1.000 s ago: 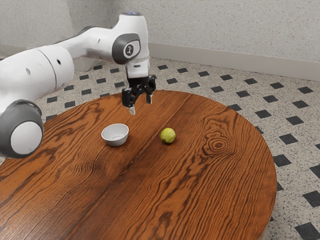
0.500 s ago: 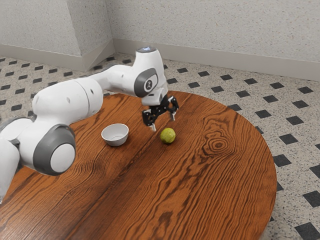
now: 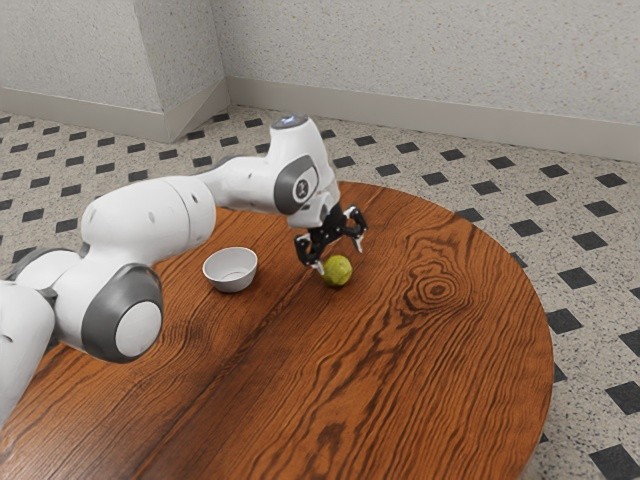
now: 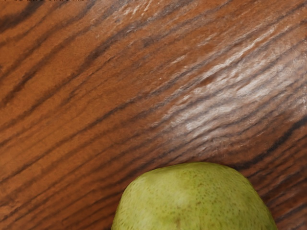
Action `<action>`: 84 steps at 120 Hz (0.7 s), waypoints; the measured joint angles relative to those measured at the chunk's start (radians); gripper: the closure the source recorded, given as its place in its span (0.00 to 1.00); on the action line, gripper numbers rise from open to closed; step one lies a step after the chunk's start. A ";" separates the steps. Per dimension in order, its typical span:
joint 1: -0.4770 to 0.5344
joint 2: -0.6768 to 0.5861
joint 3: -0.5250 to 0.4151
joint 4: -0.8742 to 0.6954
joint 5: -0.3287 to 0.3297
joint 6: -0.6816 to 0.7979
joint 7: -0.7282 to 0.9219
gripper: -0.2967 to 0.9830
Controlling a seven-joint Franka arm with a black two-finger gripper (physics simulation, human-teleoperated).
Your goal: Place the pear in the bowl.
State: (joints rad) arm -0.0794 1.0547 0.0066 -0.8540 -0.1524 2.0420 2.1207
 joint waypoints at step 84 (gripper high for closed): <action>0.014 -0.089 0.002 -0.107 -0.009 -0.015 0.069 0.54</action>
State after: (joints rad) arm -0.0656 0.9660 0.0091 -0.9606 -0.1612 2.0265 2.1900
